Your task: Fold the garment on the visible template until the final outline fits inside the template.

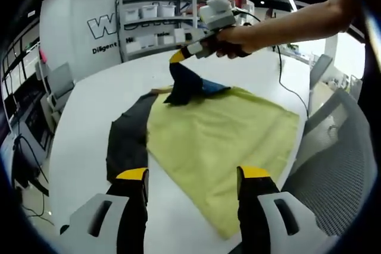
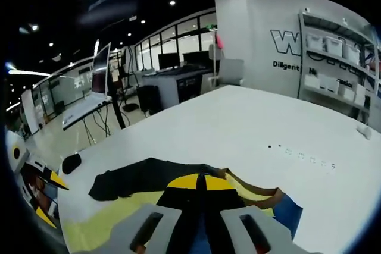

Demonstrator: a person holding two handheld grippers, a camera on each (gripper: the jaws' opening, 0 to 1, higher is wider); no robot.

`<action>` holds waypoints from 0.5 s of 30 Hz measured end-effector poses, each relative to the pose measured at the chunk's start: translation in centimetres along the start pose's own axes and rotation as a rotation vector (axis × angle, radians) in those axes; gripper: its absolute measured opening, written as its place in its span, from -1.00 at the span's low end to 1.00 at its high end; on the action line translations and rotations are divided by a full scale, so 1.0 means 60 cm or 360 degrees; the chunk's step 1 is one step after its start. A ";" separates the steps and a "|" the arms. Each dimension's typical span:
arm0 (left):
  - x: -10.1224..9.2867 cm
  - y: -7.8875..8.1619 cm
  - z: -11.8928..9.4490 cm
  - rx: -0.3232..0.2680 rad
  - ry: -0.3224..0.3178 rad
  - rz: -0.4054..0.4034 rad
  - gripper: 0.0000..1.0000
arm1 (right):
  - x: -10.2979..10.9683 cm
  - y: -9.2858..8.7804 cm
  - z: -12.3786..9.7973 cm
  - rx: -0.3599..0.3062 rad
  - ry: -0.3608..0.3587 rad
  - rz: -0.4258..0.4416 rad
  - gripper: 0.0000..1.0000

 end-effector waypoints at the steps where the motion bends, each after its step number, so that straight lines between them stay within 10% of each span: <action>1: 0.000 0.000 0.001 0.0000 0.0000 -0.0001 0.22 | 0.001 -0.002 0.001 0.0004 0.0000 -0.0002 -1.00; 15: 0.001 0.001 0.011 0.0004 -0.0010 0.0010 0.19 | 0.004 -0.024 -0.010 0.0031 0.0005 -0.0057 -1.00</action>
Point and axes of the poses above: the point that each gripper's makers call its tool centre point, and the gripper's own axes: z roughly forward along the fingers, x roughly to its left, y roughly out of its top, the point moved 8 cm from there along -z, roughly backward along the fingers, and after that the axes turned 8 degrees about -y, right-handed, at the moved point
